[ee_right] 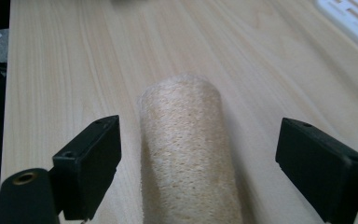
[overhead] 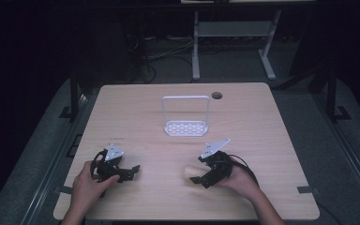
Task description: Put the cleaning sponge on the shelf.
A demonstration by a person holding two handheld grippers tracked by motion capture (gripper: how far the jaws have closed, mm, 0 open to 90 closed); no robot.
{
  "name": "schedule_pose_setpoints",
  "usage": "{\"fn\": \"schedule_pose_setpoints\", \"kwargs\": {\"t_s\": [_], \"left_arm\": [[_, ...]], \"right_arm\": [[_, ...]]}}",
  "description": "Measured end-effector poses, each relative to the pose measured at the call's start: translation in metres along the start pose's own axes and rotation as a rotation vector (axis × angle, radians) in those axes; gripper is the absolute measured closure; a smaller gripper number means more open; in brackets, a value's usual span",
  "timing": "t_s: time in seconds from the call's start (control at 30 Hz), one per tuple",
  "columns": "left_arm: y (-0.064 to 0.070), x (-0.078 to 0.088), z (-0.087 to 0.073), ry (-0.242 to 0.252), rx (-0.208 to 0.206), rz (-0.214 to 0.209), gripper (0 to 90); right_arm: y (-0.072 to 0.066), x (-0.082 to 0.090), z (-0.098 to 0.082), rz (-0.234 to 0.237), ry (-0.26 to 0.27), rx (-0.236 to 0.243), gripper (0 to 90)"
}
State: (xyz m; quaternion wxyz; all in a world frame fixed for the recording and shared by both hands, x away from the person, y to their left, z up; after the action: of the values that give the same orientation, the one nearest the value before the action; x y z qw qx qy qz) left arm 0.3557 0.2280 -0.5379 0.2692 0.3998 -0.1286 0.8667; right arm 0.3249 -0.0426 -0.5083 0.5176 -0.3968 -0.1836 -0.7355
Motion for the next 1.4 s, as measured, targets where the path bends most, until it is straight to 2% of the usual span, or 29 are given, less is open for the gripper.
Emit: {"fn": "schedule_pose_setpoints", "kwargs": {"t_s": [0.37,0.43,0.7,1.2,1.4], "left_arm": [[0.000,0.000,0.000,0.000,0.000,0.000,12.7],[0.000,0.000,0.000,0.000,0.000,0.000,12.7],[0.000,0.000,0.000,0.000,0.000,0.000,12.7],[0.000,0.000,0.000,0.000,0.000,0.000,12.7],[0.000,0.000,0.000,0.000,0.000,0.000,12.7]], "right_arm": [[0.000,-0.013,-0.008,-0.026,-0.054,0.033,15.2],[-0.001,-0.014,-0.009,-0.032,-0.061,0.038,18.9],[0.000,-0.015,-0.012,-0.040,-0.073,0.055,23.3],[-0.003,-0.016,-0.016,-0.028,-0.091,0.074,39.4],[-0.002,-0.016,-0.016,-0.032,-0.092,0.078,40.7]]}}
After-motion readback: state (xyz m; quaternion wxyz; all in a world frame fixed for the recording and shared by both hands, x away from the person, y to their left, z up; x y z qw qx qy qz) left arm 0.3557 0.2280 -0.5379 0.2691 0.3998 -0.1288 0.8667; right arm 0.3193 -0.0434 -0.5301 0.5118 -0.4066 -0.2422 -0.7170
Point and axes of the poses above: each handheld gripper's, and its own axes: x roughly backward along the jaws, z roughly out of its top, y roughly to its right, the point moved 9 cm from there along -x, roughly forward along the jaws, and after that the axes turned 6 degrees about -y, right-handed, at the moved point
